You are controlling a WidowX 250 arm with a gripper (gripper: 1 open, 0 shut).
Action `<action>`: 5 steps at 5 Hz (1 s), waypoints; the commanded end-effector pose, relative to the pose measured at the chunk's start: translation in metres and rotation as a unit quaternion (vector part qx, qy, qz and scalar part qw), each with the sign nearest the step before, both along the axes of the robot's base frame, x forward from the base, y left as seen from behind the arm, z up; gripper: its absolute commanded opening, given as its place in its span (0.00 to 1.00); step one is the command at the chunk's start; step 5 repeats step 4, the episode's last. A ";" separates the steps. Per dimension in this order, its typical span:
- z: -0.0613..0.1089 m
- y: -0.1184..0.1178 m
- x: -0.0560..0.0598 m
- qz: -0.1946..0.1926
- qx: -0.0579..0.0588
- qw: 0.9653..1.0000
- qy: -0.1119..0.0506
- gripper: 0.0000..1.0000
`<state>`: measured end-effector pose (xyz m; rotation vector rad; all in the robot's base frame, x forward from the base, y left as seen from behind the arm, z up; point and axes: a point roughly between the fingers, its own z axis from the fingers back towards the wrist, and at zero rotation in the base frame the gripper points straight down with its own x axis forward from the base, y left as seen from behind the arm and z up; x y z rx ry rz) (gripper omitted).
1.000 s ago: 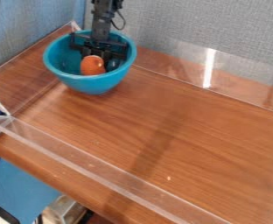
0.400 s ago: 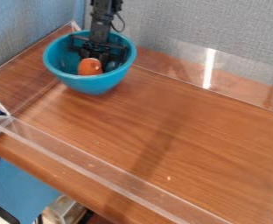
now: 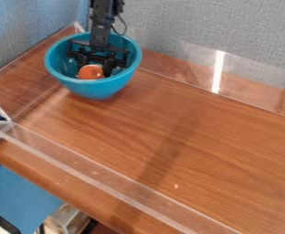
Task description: Put the mushroom in the blue bowl
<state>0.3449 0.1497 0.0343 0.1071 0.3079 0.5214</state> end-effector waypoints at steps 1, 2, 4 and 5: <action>0.022 0.001 0.002 0.024 0.009 0.999 -0.032 0.00; 0.022 -0.003 0.001 0.042 0.008 0.999 -0.034 0.00; 0.024 -0.009 0.012 0.089 0.009 0.995 -0.037 1.00; 0.024 -0.009 0.012 0.089 0.009 0.995 -0.037 1.00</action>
